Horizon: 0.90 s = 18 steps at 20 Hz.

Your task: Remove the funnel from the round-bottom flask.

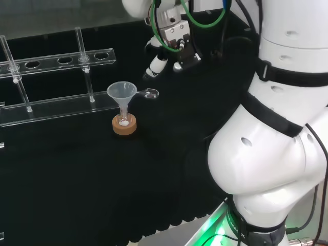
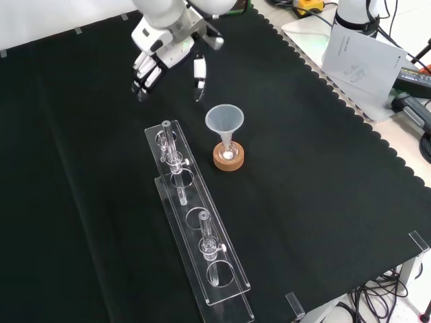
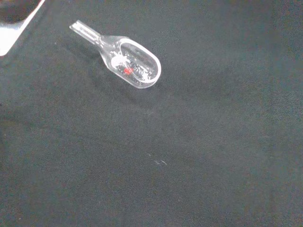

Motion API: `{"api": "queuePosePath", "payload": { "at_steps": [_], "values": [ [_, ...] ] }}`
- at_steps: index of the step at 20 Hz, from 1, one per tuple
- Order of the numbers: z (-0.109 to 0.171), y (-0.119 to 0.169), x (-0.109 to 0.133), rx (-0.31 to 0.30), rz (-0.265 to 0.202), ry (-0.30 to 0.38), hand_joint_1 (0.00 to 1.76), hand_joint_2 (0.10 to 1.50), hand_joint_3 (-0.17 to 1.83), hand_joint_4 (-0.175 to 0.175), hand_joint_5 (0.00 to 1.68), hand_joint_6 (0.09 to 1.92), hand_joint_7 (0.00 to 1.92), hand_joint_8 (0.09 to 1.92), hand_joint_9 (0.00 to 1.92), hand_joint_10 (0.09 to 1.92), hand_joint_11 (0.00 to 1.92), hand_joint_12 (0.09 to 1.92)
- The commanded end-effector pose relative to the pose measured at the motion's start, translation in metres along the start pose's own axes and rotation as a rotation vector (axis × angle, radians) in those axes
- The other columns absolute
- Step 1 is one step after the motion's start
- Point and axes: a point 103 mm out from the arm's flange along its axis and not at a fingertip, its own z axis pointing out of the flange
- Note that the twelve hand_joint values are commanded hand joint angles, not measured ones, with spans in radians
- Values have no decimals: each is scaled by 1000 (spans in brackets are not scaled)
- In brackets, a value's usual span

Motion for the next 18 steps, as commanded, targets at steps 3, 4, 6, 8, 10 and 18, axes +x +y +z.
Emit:
{"api": "queuePosePath", "payload": {
  "at_steps": [3,4,6,8,10,18],
  "values": [
    [-17,-41,-3,-17,32,2,574,682,213,-32,277,87,36,657,362,684,267,1349],
    [-18,-43,-3,-16,31,3,574,683,213,-32,278,87,42,659,362,684,268,1349],
    [-20,-51,-1,-36,39,1,572,685,213,-32,279,87,63,666,369,685,268,1349],
    [-26,-68,4,-42,47,10,568,688,213,-32,278,87,79,670,383,688,273,1351],
    [-34,-84,11,-29,45,24,565,696,215,-35,269,87,84,669,395,689,291,1357],
    [-48,-121,42,31,34,37,546,710,213,-43,216,87,55,659,356,684,317,1381]
  ]
}}
